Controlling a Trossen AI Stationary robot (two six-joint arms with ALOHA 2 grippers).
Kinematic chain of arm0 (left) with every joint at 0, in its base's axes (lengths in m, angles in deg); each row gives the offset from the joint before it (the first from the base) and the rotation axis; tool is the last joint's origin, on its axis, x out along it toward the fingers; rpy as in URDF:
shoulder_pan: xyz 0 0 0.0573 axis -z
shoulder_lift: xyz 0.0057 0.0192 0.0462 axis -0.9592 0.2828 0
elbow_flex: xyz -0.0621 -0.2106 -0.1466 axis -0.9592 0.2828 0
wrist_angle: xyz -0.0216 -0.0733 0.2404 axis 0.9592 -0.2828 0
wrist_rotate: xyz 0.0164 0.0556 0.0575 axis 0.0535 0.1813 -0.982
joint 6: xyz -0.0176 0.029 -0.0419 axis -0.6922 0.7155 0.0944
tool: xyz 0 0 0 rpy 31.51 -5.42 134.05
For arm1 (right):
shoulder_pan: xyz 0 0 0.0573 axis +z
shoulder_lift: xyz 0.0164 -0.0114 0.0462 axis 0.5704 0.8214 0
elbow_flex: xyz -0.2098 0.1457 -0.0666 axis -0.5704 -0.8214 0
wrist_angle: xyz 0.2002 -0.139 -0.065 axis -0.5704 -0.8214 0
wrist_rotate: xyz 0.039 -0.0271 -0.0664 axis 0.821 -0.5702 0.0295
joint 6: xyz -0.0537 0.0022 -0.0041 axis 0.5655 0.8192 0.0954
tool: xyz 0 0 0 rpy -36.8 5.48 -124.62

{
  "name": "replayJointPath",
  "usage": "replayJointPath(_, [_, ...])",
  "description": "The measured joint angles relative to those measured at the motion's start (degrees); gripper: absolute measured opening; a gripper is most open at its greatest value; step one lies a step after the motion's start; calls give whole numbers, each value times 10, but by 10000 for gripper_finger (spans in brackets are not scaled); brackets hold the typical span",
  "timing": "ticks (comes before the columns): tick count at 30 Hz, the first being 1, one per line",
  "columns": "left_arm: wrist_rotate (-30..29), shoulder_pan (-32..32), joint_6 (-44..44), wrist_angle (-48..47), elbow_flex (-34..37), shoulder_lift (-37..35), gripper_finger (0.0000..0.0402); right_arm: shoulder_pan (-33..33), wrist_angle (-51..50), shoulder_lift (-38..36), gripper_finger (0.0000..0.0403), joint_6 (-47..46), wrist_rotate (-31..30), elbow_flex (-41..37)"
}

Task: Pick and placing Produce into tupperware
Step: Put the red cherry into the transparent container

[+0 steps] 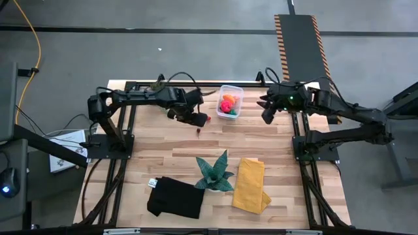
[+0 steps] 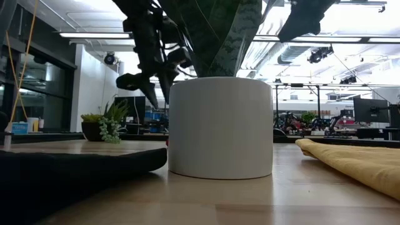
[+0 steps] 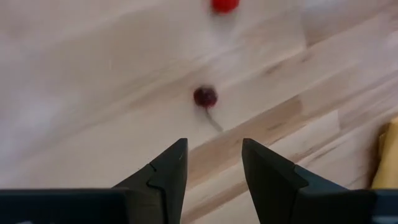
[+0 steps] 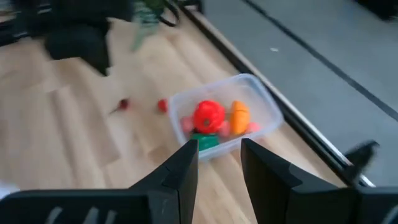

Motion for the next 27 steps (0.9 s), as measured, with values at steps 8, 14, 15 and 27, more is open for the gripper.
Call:
replayJointPath(8, [18,11,-61,-20,0,43,143,-98,-66,-100,113,105,224,0])
replayJointPath(14, [22,11,-122,1,0,51,143,-179,-185,-109,113,199,410,1])
replayJointPath(15, [18,11,-131,11,0,51,143,-193,-196,-104,113,220,433,1])
replayJointPath(27, [15,12,-176,62,0,64,143,-238,-192,-84,113,275,524,-42])
